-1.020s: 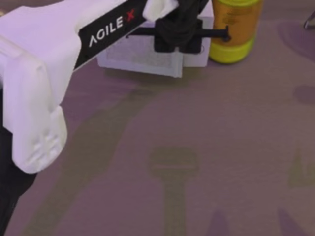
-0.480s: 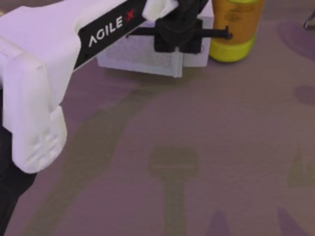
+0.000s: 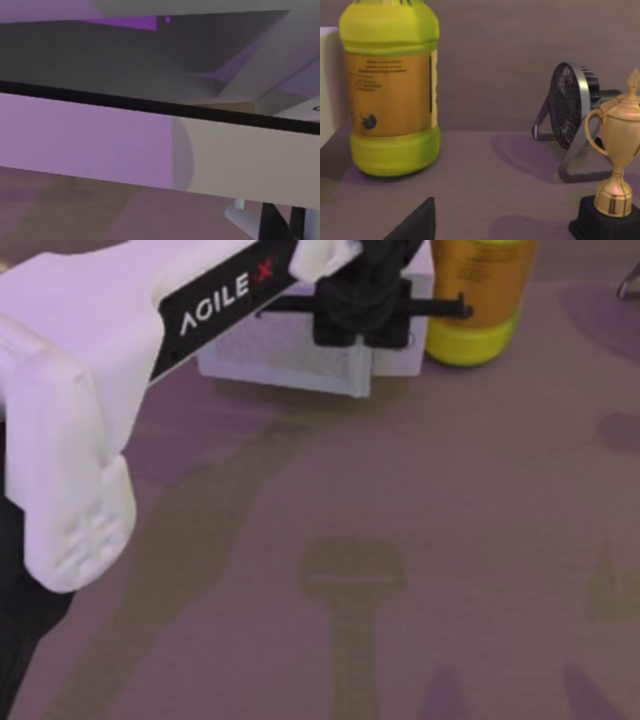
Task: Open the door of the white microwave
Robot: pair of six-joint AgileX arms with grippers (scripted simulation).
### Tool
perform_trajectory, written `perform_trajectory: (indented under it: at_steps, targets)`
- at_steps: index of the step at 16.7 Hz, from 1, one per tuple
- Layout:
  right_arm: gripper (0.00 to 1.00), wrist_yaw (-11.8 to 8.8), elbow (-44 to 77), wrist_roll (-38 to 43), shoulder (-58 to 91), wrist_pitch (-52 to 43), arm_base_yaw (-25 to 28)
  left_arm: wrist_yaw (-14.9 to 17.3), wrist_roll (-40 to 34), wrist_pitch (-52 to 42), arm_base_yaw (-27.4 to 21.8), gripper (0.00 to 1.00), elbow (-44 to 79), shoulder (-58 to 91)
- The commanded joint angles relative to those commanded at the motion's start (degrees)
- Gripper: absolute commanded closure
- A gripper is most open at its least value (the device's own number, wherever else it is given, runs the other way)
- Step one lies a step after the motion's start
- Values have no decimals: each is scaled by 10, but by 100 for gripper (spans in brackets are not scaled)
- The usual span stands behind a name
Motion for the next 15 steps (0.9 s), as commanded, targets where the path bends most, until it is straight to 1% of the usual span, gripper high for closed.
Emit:
perform_trajectory:
  at_steps: [3, 8, 15]
  targets:
    - [0, 0, 0, 0, 0, 0, 0, 3, 13, 17, 3, 100, -25, -19]
    - [0, 0, 0, 0, 0, 0, 0, 22, 55, 62, 8, 100, -117, -70]
    - [0, 0, 0, 0, 0, 0, 0, 23, 57, 64, 8, 100, -121, -72]
